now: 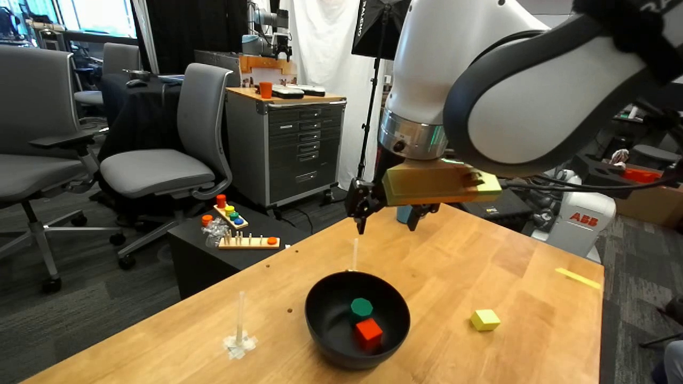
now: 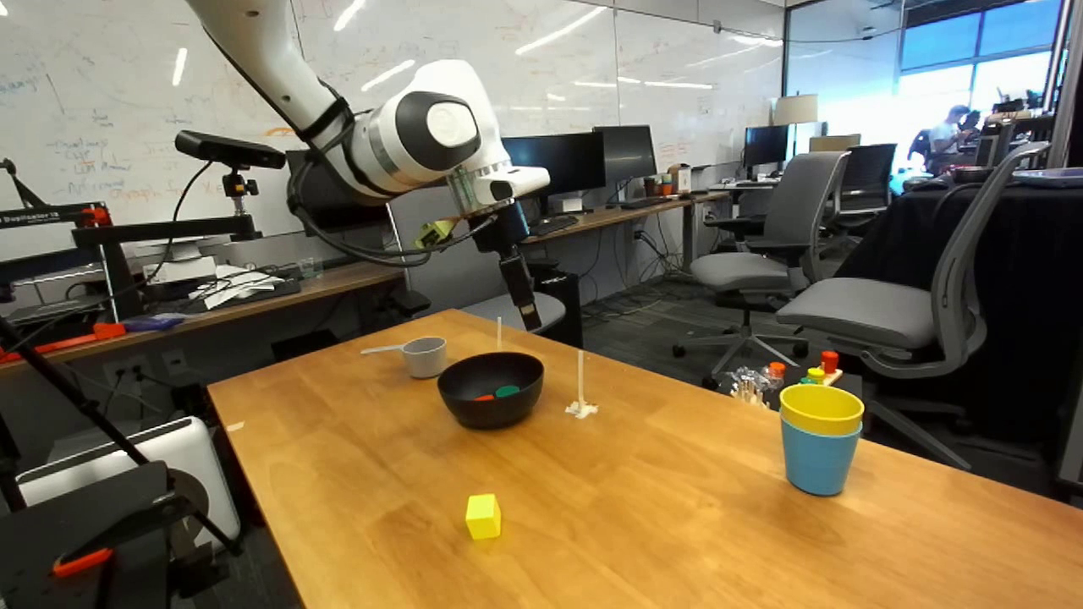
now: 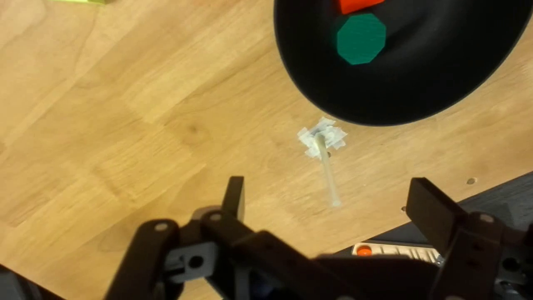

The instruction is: Put the green, orange and yellow building blocks in the black bowl

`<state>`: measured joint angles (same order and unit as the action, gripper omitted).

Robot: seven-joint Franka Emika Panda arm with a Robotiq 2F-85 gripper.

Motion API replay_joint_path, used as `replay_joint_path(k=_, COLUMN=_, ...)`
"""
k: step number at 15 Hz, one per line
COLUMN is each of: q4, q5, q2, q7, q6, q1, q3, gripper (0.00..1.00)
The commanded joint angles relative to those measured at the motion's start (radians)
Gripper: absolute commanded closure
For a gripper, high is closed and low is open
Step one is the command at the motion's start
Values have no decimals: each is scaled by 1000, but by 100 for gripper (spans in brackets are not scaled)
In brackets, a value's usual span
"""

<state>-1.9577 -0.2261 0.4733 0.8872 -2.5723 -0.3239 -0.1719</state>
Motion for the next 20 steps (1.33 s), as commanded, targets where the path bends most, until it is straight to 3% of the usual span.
replay_joint_path(k=1, q4=-108, q5=-55, q2=-98, q7=37, q6=-2, q1=7, q3=-16, gripper=0)
replay_joint_path(k=8, q4=-225, q5=-183, q2=-164, q7=88, q6=-7, q1=45, q3=-51, gripper=0)
replay_joint_path(k=20, q4=-438, q5=-394, q2=-255, q7=195, q6=-38, q1=104, q3=-47, gripper=0)
